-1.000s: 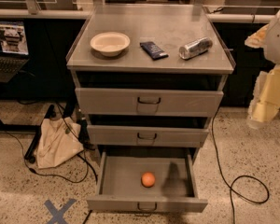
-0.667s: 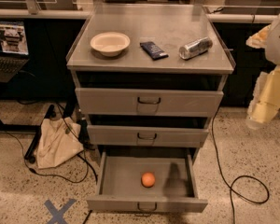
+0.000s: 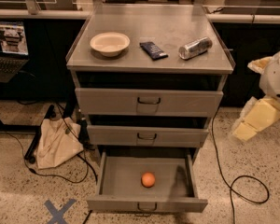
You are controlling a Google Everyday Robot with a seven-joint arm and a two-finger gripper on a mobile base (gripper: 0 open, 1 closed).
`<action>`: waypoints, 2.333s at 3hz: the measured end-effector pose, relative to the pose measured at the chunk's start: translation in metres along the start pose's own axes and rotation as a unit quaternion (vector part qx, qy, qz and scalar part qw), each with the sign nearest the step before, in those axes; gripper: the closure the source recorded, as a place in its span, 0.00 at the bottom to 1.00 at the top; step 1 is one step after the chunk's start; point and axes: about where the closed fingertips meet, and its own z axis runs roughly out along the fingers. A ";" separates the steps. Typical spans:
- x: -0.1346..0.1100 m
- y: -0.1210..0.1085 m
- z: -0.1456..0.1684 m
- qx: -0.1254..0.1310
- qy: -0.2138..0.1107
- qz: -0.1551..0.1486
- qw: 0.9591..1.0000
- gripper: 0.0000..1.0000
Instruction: Pick orange from bottom drawer and place on counter
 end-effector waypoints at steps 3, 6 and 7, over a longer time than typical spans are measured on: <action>0.008 -0.004 0.083 -0.042 -0.106 0.065 0.991 0.00; -0.003 0.041 0.170 0.020 -0.147 0.142 0.979 0.00; -0.017 0.032 0.230 0.024 -0.165 0.170 0.971 0.00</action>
Offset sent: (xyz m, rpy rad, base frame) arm 0.0464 0.0163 -0.1078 0.3749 0.0480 -0.0269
